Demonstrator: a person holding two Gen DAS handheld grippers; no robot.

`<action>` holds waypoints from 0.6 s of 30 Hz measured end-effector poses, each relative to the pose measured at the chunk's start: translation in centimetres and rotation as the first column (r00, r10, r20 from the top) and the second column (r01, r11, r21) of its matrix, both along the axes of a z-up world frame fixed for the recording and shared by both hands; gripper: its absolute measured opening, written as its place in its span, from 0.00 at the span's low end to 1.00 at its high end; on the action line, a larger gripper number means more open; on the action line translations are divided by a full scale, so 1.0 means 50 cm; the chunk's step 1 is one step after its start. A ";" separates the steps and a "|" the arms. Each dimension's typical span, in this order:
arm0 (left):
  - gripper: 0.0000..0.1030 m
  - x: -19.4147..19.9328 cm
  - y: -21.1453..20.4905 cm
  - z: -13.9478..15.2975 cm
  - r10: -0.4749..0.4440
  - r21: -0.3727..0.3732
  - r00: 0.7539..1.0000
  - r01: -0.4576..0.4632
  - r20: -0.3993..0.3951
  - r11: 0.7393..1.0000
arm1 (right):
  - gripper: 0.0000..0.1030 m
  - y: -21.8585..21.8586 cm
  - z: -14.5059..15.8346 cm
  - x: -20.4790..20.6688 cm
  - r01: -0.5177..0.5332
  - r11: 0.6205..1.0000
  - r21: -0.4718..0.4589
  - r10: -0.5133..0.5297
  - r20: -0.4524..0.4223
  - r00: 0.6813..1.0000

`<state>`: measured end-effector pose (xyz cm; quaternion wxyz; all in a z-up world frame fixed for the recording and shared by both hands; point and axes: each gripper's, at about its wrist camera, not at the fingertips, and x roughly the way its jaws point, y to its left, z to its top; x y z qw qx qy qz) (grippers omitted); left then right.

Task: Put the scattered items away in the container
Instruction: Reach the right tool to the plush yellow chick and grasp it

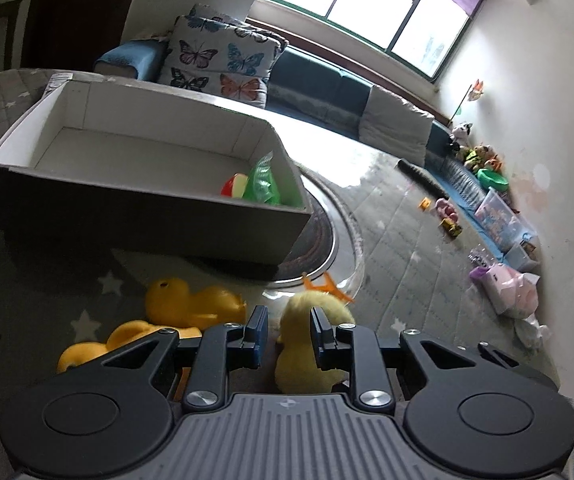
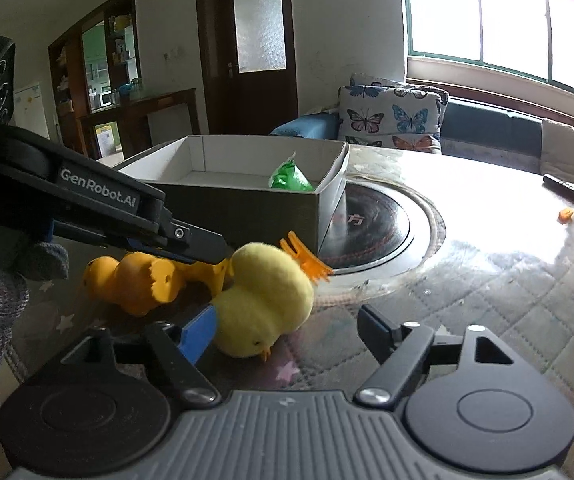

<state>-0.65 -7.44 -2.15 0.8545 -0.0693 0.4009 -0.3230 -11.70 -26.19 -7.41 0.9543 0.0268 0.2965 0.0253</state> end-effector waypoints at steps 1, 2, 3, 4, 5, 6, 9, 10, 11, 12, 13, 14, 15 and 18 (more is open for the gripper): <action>0.25 -0.003 0.000 -0.001 0.004 0.009 1.000 -0.004 0.003 1.000 | 0.82 0.003 -0.002 -0.002 -0.001 1.000 -0.002 0.001 -0.002 1.000; 0.25 -0.007 0.001 -0.001 0.009 0.019 1.000 -0.009 0.007 1.000 | 0.82 0.005 -0.004 -0.004 -0.002 1.000 -0.003 0.002 -0.004 1.000; 0.25 -0.010 0.001 -0.002 0.013 0.029 1.000 -0.014 0.011 0.999 | 0.82 0.008 -0.006 -0.003 -0.002 1.000 -0.002 0.002 -0.007 1.000; 0.25 -0.014 0.002 -0.004 0.017 0.035 1.000 -0.017 0.012 0.999 | 0.82 0.010 -0.008 -0.003 -0.002 1.000 -0.001 0.002 -0.010 1.000; 0.25 -0.017 0.003 -0.006 0.020 0.038 1.000 -0.020 0.012 0.999 | 0.82 0.013 -0.010 -0.002 -0.003 1.000 0.000 0.003 -0.014 1.000; 0.25 -0.019 0.005 -0.008 0.022 0.041 1.000 -0.022 0.010 0.999 | 0.84 0.015 -0.012 -0.002 -0.003 1.000 0.001 0.003 -0.017 1.000; 0.25 -0.022 0.011 -0.014 0.030 0.052 1.000 -0.030 0.007 0.998 | 0.86 0.022 -0.018 -0.001 -0.004 1.000 0.005 0.004 -0.027 1.000; 0.25 -0.023 0.012 -0.015 0.032 0.055 0.999 -0.032 0.007 0.998 | 0.86 0.024 -0.020 0.000 -0.004 1.000 0.006 0.004 -0.030 1.000; 0.25 -0.023 0.014 -0.017 0.034 0.057 0.999 -0.035 0.005 0.998 | 0.86 0.027 -0.022 0.000 -0.004 1.000 0.007 0.004 -0.034 0.999; 0.25 -0.024 0.015 -0.017 0.036 0.059 0.999 -0.036 0.004 0.998 | 0.87 0.029 -0.025 0.001 -0.004 1.000 0.007 0.005 -0.037 0.999; 0.25 -0.024 0.016 -0.018 0.038 0.061 0.999 -0.038 0.002 0.997 | 0.88 0.033 -0.028 0.002 -0.006 1.000 0.006 0.007 -0.041 0.999; 0.25 -0.025 0.017 -0.019 0.039 0.063 0.999 -0.039 0.002 0.997 | 0.89 0.037 -0.032 0.004 -0.008 1.000 0.004 0.008 -0.046 0.999; 0.25 -0.026 0.017 -0.019 0.040 0.066 0.999 -0.040 0.002 0.997 | 0.89 0.040 -0.035 0.006 -0.010 1.000 0.002 0.010 -0.051 0.999; 0.25 -0.027 0.019 -0.019 0.042 0.069 0.999 -0.042 0.002 0.997 | 0.89 0.048 -0.042 0.010 -0.017 1.000 0.001 0.017 -0.060 0.998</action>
